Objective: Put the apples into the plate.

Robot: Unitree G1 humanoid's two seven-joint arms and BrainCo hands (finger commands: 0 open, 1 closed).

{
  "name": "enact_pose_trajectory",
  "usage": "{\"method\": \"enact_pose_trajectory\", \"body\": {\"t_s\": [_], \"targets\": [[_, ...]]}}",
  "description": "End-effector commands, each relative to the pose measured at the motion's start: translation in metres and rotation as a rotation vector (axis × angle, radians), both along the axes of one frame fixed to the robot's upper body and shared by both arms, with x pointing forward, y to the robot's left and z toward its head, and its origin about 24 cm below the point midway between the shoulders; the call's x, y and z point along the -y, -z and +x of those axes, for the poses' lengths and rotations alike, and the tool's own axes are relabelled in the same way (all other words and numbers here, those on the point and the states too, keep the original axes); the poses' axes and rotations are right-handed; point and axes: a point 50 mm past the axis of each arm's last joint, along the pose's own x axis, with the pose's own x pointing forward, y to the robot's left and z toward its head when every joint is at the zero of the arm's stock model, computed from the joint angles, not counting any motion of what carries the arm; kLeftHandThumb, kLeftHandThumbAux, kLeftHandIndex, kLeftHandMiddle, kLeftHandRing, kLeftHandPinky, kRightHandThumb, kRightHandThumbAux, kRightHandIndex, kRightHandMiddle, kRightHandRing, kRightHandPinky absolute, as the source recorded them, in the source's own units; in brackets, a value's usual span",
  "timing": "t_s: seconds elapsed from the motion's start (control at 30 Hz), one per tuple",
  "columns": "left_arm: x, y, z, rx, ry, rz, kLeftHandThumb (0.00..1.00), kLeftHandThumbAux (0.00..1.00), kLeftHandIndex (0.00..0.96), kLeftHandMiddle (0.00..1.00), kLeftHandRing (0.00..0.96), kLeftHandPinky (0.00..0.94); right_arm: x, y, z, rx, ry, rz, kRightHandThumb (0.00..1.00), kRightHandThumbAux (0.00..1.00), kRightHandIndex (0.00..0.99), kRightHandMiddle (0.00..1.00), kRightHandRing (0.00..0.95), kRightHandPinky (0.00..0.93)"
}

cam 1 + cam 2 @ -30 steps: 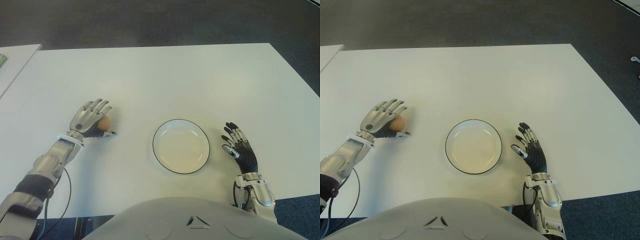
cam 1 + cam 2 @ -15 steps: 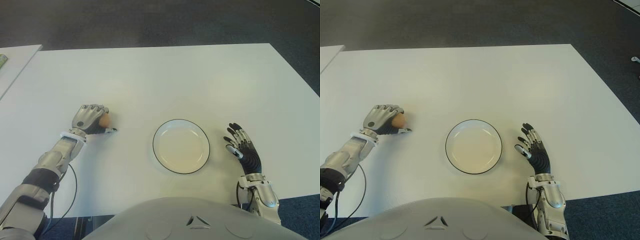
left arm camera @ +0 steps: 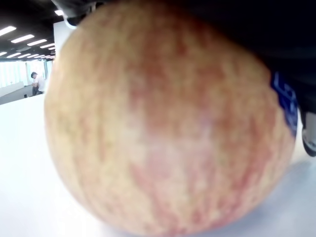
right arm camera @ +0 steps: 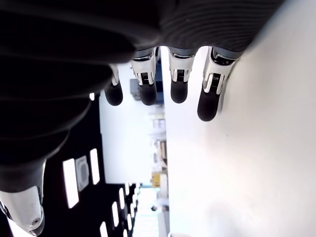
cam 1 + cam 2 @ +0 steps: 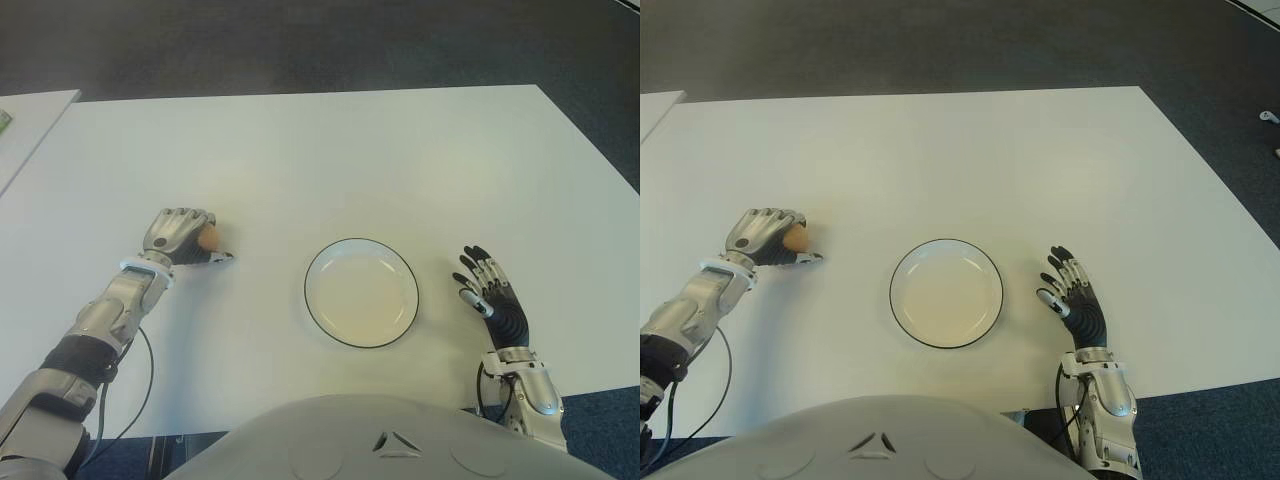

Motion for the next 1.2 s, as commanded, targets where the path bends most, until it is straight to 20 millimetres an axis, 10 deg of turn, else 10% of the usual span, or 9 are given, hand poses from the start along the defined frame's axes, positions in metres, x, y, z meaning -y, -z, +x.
{"method": "enact_pose_trajectory", "body": {"t_s": [0.03,0.3,0.8,1.2], "targets": [[0.006,0.032,-0.029,-0.203,0.013,0.000,0.737,0.693,0.444,0.831,0.812,0.784,0.002,0.021,-0.015,-0.129,0.034,0.032,0.210,0.644,0.065,0.064,0.028,0.066],[0.007,0.029,-0.029,-0.208,0.007,-0.018,0.736,0.692,0.444,0.835,0.807,0.673,0.003,0.020,-0.013,-0.102,0.064,0.050,0.241,0.626,0.092,0.098,0.058,0.083],[0.014,0.013,-0.027,-0.160,0.027,-0.060,0.738,0.694,0.444,0.828,0.812,0.793,0.005,0.021,-0.013,-0.090,0.084,0.061,0.252,0.619,0.133,0.132,0.086,0.105],[0.046,-0.097,-0.009,0.168,0.166,-0.142,0.740,0.694,0.444,0.813,0.789,0.724,0.005,0.025,-0.013,-0.103,0.081,0.068,0.263,0.621,0.161,0.133,0.089,0.119]]}}
